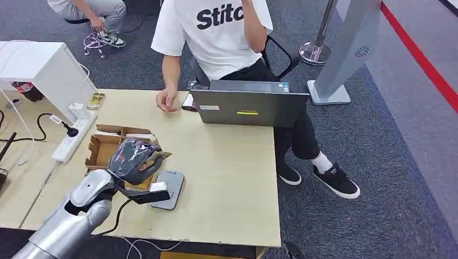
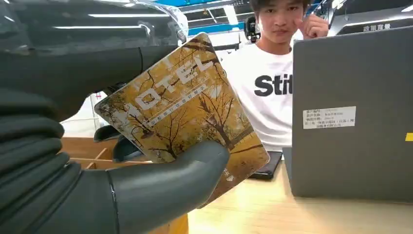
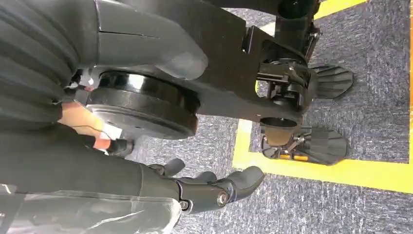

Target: Pass the card to the sensor for recognition and then transmit it.

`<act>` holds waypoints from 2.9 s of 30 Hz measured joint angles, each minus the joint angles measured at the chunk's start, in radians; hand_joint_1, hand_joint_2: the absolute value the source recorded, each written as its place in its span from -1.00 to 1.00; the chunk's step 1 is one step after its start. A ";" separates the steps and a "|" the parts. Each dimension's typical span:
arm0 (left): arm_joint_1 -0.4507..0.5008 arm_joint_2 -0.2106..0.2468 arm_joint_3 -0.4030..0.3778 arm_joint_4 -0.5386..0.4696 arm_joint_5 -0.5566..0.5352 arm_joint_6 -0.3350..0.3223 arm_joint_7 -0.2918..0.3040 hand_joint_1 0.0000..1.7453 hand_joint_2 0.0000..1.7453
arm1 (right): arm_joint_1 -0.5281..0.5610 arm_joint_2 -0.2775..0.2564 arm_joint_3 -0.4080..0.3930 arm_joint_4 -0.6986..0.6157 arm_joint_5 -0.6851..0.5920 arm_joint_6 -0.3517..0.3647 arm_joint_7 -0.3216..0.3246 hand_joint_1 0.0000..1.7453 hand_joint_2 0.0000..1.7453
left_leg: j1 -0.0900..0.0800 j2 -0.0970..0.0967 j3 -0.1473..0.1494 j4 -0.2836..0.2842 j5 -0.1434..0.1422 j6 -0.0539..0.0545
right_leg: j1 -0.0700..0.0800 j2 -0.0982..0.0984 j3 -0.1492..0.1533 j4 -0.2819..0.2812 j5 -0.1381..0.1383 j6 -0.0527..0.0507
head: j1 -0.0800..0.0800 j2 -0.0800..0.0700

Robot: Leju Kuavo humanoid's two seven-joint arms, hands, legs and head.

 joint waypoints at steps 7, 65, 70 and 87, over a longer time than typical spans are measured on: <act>0.002 0.006 -0.034 -0.016 0.012 -0.060 -0.010 1.00 1.00 | 0.000 0.000 0.008 -0.003 -0.003 0.000 0.005 -1.00 1.00 | 0.000 0.000 0.000 0.000 0.000 0.000 | 0.000 0.000 0.000 0.000 0.000 0.000 | 0.000 0.000; -0.116 -0.098 -0.018 0.142 0.127 0.203 0.004 1.00 1.00 | -0.018 0.000 0.056 -0.011 -0.024 -0.007 0.011 -1.00 1.00 | 0.000 -0.001 0.000 0.000 0.000 0.000 | 0.000 -0.001 0.000 0.000 0.000 0.000 | 0.000 0.000; -0.115 -0.135 0.042 0.142 0.277 0.248 -0.049 1.00 1.00 | -0.017 0.000 0.057 -0.010 -0.030 -0.009 0.006 -1.00 1.00 | 0.000 -0.001 0.000 0.000 0.000 0.000 | 0.000 -0.001 0.000 0.000 0.000 0.000 | 0.000 0.000; -0.082 -0.206 0.194 0.143 0.478 0.227 -0.118 -1.00 1.00 | -0.011 0.000 0.063 -0.010 -0.042 -0.010 0.003 -1.00 1.00 | 0.000 -0.001 -0.001 0.000 0.000 0.000 | 0.000 0.000 0.000 0.000 0.000 0.000 | 0.000 0.000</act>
